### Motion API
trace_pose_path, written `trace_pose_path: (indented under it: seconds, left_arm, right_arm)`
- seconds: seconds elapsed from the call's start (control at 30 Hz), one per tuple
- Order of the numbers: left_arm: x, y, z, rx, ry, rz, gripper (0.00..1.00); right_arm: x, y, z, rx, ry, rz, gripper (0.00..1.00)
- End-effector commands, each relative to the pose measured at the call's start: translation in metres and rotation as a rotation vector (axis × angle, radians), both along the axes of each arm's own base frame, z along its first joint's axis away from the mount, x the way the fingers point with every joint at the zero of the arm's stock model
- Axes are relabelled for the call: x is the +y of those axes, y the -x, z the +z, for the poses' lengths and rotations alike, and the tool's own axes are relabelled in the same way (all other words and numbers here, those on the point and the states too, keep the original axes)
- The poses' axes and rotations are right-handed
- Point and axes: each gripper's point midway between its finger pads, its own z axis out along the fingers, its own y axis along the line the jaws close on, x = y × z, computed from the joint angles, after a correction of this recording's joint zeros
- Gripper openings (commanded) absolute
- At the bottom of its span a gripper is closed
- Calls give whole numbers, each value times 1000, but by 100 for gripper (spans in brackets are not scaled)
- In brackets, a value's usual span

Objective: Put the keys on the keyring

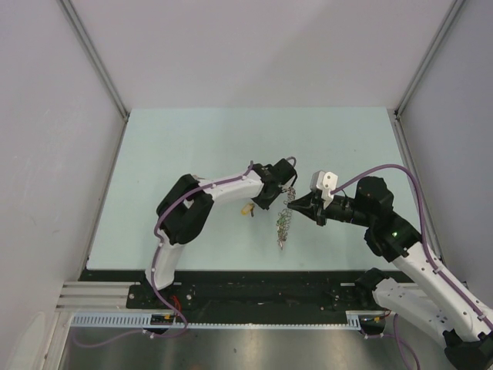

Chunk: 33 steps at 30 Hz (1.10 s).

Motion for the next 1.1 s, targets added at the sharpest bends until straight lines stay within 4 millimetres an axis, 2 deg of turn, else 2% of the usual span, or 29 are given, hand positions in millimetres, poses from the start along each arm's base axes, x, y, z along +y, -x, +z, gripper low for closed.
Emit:
trace_pose_path:
  seconds: [0.0, 0.27, 0.7, 0.87, 0.93, 1.03, 1.07]
  left_arm:
    - [-2, -6, 7, -12, -35, -22, 27]
    - [5, -5, 1, -1, -80, -16, 25]
    - [1, -4, -2, 13, -67, -23, 18]
    - [1, -3, -4, 21, -72, -24, 13]
    - [2, -3, -4, 22, -76, -24, 3]
    - [2, -5, 2, 3, -65, -18, 0]
    - [-2, -8, 10, -19, -38, -16, 1]
  right_arm:
    - [-1, -1, 16, -46, -36, -11, 0]
    - [-1, -1, 16, -45, -35, -8, 0]
    - [-1, -1, 14, -39, -32, -3, 0]
    - [-1, 0, 14, -37, -33, 0, 0]
    - [-1, 0, 14, -36, -32, 0, 0]
    - [-1, 0, 14, -36, -30, -2, 0]
    - [0, 0, 14, -35, -31, 0, 0]
